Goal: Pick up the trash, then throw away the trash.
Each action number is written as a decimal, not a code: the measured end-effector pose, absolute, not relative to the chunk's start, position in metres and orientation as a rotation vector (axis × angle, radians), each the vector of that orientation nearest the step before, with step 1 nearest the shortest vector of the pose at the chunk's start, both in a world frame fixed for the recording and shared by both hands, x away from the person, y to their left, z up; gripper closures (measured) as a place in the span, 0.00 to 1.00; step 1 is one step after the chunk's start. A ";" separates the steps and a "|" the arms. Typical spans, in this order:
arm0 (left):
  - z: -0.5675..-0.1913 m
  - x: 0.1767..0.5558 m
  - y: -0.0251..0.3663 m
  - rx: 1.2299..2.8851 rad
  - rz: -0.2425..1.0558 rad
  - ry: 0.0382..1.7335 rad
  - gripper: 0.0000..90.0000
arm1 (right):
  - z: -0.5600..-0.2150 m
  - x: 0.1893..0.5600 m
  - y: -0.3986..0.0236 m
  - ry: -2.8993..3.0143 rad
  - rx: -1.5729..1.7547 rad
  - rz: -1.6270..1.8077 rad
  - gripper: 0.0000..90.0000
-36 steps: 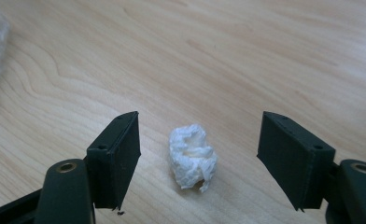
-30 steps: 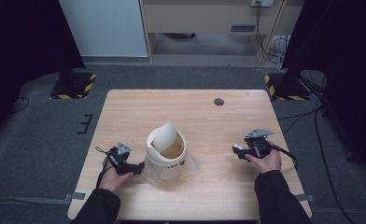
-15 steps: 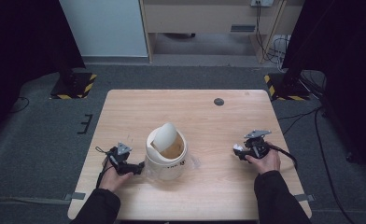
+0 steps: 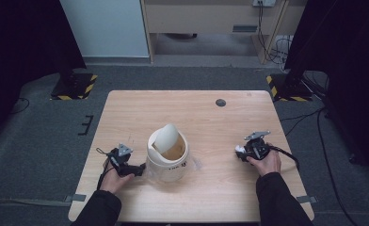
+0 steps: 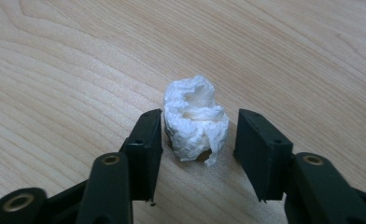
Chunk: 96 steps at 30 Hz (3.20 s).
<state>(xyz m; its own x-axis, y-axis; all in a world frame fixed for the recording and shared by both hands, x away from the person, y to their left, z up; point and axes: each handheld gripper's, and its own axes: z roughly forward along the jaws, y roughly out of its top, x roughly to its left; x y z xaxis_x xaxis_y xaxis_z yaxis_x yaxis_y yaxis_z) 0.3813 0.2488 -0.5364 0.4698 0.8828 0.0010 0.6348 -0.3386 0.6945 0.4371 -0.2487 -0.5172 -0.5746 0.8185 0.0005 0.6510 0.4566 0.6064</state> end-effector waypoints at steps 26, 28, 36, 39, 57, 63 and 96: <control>-0.536 0.381 0.249 2.088 0.508 1.254 0.00 | -0.511 0.435 -0.245 2.439 1.252 0.846 0.74; -0.536 0.381 0.249 2.088 0.508 1.254 0.00 | -0.508 0.434 -0.245 2.433 1.253 0.864 0.74; -0.536 0.381 0.249 2.089 0.507 1.254 0.00 | -0.497 0.432 -0.247 2.395 1.257 0.954 0.74; -0.536 0.381 0.249 2.088 0.508 1.254 0.00 | -0.493 0.430 -0.247 2.383 1.259 0.987 0.74; -0.536 0.381 0.249 2.088 0.508 1.254 0.00 | -0.450 0.418 -0.254 2.273 1.180 1.212 0.74; -0.536 0.381 0.249 2.089 0.508 1.254 0.00 | -0.435 0.414 -0.254 2.229 1.148 1.281 0.74; -0.536 0.381 0.249 2.088 0.508 1.254 0.00 | -0.371 0.394 -0.226 2.144 0.965 1.563 0.75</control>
<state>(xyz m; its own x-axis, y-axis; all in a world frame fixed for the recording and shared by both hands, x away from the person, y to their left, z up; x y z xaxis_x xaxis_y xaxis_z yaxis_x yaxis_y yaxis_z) 0.3813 0.2487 -0.5365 0.4695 0.8829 0.0008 0.6350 -0.3383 0.6945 0.3941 -0.2265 -0.3711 -0.7222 0.6792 0.1310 0.3327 0.1750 0.9266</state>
